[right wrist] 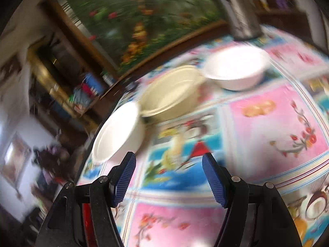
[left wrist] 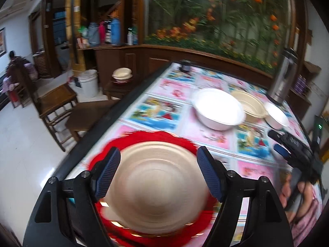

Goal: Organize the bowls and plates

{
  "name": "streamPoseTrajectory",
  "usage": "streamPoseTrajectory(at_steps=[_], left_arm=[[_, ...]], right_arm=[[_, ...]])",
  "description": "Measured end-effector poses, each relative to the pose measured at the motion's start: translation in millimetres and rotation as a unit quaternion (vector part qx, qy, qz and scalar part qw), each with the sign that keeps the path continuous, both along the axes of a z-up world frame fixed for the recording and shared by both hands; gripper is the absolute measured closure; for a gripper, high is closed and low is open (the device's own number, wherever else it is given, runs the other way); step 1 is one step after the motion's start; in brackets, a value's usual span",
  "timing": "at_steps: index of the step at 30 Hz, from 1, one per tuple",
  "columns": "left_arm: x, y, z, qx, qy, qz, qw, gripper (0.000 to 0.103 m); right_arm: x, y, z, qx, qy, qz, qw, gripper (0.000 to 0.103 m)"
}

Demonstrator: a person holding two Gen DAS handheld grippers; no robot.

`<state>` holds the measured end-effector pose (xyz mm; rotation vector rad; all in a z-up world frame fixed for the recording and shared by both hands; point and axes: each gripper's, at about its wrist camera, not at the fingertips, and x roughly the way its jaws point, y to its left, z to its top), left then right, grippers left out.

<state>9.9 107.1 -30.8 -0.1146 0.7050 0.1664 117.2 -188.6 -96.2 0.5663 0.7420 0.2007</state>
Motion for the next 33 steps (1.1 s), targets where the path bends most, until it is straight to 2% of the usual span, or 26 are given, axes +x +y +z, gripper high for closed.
streamPoseTrajectory(at_steps=[4, 8, 12, 17, 24, 33], left_arm=[[8.4, -40.9, -2.7, 0.012, 0.019, -0.041, 0.9989, 0.024], [13.1, -82.7, -6.2, 0.043, 0.030, -0.079, 0.9955, 0.022], [20.1, -117.0, -5.8, 0.080, 0.024, -0.102, 0.9913, 0.022], [35.4, -140.1, 10.0, 0.116, -0.016, -0.084, 0.9896, 0.022], [42.9, -150.3, 28.7, 0.142, -0.090, -0.054, 0.9844, 0.017], [67.1, -149.8, 28.9, 0.113, -0.083, -0.045, 0.9890, 0.016]], right_arm=[[14.1, -34.5, -9.0, 0.028, 0.019, -0.036, 0.999, 0.033], [19.1, -63.3, -17.7, 0.085, 0.036, -0.057, 0.994, 0.032], [15.7, -67.7, -14.3, 0.074, 0.034, -0.071, 0.994, 0.031], [10.4, -65.5, -2.6, 0.057, 0.011, -0.068, 0.996, 0.027], [11.2, -72.0, -0.8, 0.076, 0.006, -0.066, 0.995, 0.026], [17.4, -67.7, -3.8, 0.077, 0.011, -0.050, 0.996, 0.026]])
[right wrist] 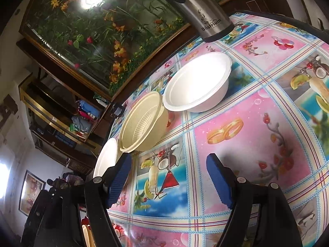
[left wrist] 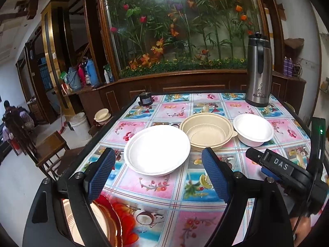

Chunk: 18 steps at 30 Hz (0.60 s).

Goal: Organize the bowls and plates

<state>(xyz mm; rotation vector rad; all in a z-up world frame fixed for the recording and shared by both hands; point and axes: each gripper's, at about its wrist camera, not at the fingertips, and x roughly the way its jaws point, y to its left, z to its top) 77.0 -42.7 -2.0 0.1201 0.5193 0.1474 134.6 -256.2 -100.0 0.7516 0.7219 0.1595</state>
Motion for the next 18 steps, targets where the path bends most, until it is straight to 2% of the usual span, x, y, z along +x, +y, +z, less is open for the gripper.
streamPoseTrajectory(at_steps=[5, 11, 14, 18], left_arm=[[10.3, 4.4, -8.4, -0.021, 0.014, 0.010, 0.9996, 0.016], [26.6, 11.2, -15.1, -0.065, 0.019, 0.029, 0.9973, 0.016], [39.4, 14.5, -22.6, -0.077, 0.035, 0.041, 0.9956, 0.016], [55.7, 35.4, -32.1, -0.095, 0.052, 0.083, 0.9907, 0.016]], right_arm=[[2.7, 7.3, 1.2, -0.010, -0.001, 0.011, 1.000, 0.026], [2.8, 8.5, 2.3, -0.015, -0.009, 0.010, 1.000, 0.026], [4.6, 9.0, 0.8, -0.020, -0.008, 0.008, 1.000, 0.026], [9.6, 10.8, -0.3, -0.025, -0.008, 0.012, 1.000, 0.026]])
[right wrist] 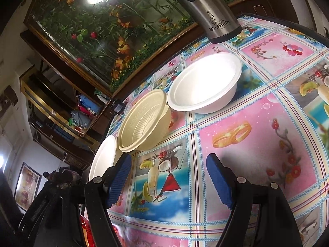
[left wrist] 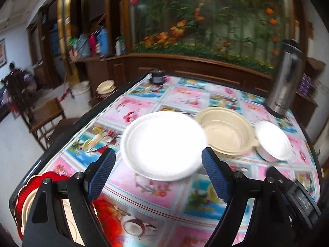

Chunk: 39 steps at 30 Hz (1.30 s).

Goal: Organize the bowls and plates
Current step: 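Reach the left gripper to the large white bowl and grasp its rim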

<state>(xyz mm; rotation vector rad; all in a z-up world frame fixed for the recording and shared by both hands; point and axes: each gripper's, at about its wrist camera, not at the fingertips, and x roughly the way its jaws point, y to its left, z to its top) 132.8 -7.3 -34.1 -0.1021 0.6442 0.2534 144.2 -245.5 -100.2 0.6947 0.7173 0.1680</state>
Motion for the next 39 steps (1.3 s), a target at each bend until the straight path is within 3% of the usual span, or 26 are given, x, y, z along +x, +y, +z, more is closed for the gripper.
streamPoseTrajectory(at_steps=[5, 10, 14, 21, 29, 36, 39], left_arm=[[19.7, 43.0, 6.0, -0.024, -0.009, 0.100, 0.9946, 0.016], [32.2, 76.3, 3.8, -0.022, -0.019, 0.207, 0.9779, 0.016], [41.4, 85.6, -10.4, -0.025, 0.004, 0.231, 0.9726, 0.016], [51.6, 85.7, -28.4, -0.063, 0.063, 0.187, 0.9782, 0.016], [62.8, 81.9, -42.8, -0.081, 0.122, 0.160, 0.9763, 0.016], [68.3, 64.5, -50.1, -0.085, 0.136, 0.118, 0.9800, 0.016], [65.9, 61.6, -45.6, -0.083, 0.121, 0.118, 0.9821, 0.016]], right_arm=[[3.4, 3.7, 1.5, -0.015, -0.017, 0.000, 1.000, 0.026], [10.3, 5.9, -2.1, -0.016, -0.017, 0.000, 1.000, 0.026], [15.4, 7.0, -8.1, -0.006, -0.006, 0.008, 1.000, 0.026], [19.9, 13.1, -11.8, -0.012, 0.005, 0.016, 1.000, 0.026], [22.0, 17.8, -13.4, -0.018, 0.011, 0.021, 1.000, 0.026], [23.1, 18.1, -13.5, -0.015, 0.015, 0.021, 1.000, 0.026], [22.5, 18.9, -11.5, -0.014, 0.011, 0.024, 1.000, 0.026]])
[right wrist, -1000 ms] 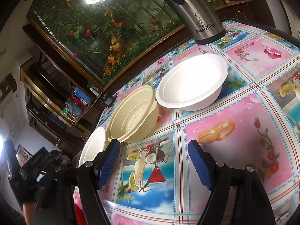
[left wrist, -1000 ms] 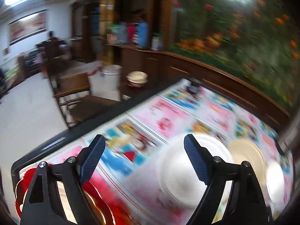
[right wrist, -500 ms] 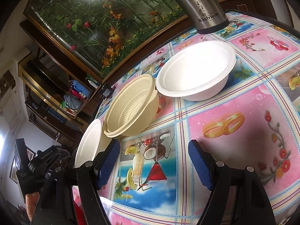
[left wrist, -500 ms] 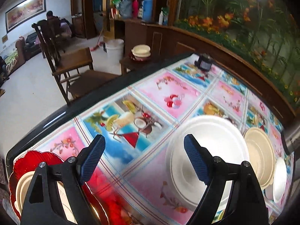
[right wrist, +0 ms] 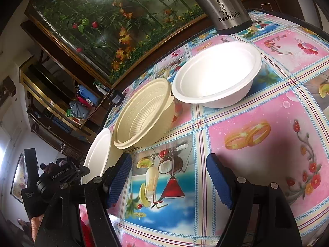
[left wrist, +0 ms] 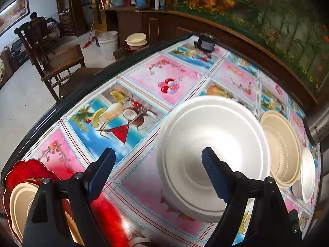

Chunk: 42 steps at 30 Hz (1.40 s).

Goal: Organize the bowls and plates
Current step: 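Reach the left gripper to the large white bowl and grasp its rim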

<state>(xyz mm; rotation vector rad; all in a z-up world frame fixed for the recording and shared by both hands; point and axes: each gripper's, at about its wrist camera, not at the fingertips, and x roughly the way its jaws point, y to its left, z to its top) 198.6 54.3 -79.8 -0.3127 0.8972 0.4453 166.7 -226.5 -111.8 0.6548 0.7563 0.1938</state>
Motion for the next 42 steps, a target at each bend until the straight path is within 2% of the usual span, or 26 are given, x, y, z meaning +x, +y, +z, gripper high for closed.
streamPoseTrajectory(at_steps=[4, 8, 13, 18, 24, 29, 32, 35, 36, 39, 41, 42], left_arm=[[-7.5, 0.6, 10.0, 0.021, -0.031, 0.020, 0.9991, 0.016], [-6.4, 2.2, 8.5, 0.010, -0.029, 0.025, 0.9992, 0.016], [-5.0, 2.4, 5.7, 0.011, -0.026, 0.028, 0.9992, 0.016], [-1.9, 7.4, -0.5, 0.005, -0.016, 0.035, 0.9993, 0.016], [1.3, 20.1, -11.9, -0.018, 0.011, 0.053, 0.9984, 0.016], [1.4, 17.9, -12.8, -0.025, 0.012, 0.046, 0.9986, 0.016], [0.1, 16.8, -12.1, -0.026, 0.009, 0.044, 0.9986, 0.016], [0.2, 14.1, -10.7, -0.014, 0.006, 0.042, 0.9990, 0.016], [0.5, 14.1, -10.4, -0.011, 0.006, 0.042, 0.9990, 0.016], [0.5, 13.2, -9.8, -0.004, 0.004, 0.043, 0.9991, 0.016], [0.6, 12.2, -8.8, 0.003, 0.002, 0.042, 0.9991, 0.016], [0.5, 11.7, -8.2, 0.005, 0.000, 0.041, 0.9992, 0.016]], right_arm=[[-2.3, 3.4, 3.7, 0.015, -0.009, 0.012, 1.000, 0.026], [7.0, 17.4, 1.7, 0.069, 0.007, 0.073, 0.995, 0.026], [19.1, 54.8, 16.1, 0.073, -0.013, 0.110, 0.991, 0.024], [31.8, 80.5, 9.5, 0.093, 0.000, 0.093, 0.991, 0.023], [44.8, 87.5, -1.9, 0.112, 0.020, 0.066, 0.991, 0.023], [52.7, 94.6, -4.6, 0.129, 0.023, 0.068, 0.989, 0.023], [53.7, 97.3, -4.6, 0.120, 0.023, 0.066, 0.990, 0.025], [54.5, 95.6, -4.5, 0.127, 0.023, 0.072, 0.989, 0.025], [55.1, 95.7, -4.4, 0.127, 0.023, 0.076, 0.989, 0.026], [54.1, 96.6, -3.0, 0.108, 0.028, 0.071, 0.991, 0.037], [56.3, 96.7, -4.7, 0.112, 0.032, 0.074, 0.990, 0.048], [56.8, 96.8, -4.8, 0.109, 0.035, 0.072, 0.991, 0.049]])
